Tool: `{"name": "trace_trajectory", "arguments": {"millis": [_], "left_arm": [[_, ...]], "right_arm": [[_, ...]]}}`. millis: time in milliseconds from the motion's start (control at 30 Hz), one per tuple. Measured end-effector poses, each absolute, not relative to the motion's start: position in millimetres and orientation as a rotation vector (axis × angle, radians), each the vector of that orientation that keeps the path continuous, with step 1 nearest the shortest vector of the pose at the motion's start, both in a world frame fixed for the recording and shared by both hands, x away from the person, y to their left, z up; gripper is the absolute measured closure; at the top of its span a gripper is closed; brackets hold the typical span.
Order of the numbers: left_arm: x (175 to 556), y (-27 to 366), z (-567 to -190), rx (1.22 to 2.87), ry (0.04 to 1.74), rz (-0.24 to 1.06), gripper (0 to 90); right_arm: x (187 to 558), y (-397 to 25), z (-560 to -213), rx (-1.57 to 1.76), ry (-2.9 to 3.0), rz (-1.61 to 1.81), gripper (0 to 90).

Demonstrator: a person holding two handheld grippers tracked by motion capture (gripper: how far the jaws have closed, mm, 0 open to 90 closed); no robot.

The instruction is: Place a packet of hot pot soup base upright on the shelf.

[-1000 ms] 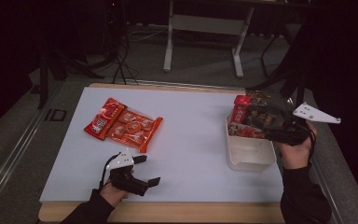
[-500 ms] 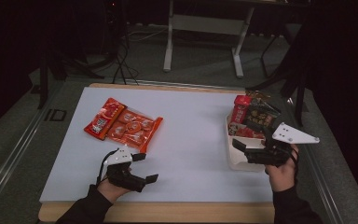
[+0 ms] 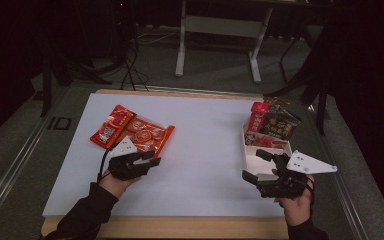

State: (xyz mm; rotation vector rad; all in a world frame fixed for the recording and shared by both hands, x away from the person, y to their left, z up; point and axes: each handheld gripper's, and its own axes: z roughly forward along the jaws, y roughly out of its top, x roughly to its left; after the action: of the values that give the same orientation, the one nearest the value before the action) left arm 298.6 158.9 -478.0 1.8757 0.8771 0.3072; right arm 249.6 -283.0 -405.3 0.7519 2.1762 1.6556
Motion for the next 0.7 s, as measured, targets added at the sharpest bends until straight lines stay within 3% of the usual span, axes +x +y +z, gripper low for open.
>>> {"name": "trace_trajectory", "arguments": {"millis": [200,700], "left_arm": [[323,161,-475,1.885,0.953,0.367,88.8],[381,156,-486,1.954,1.044,0.383,89.9]], "right_arm": [[247,-284,-411,0.762,2.187,1.671,14.6],[245,-279,-417,0.738,2.225,1.674,14.7]]}}
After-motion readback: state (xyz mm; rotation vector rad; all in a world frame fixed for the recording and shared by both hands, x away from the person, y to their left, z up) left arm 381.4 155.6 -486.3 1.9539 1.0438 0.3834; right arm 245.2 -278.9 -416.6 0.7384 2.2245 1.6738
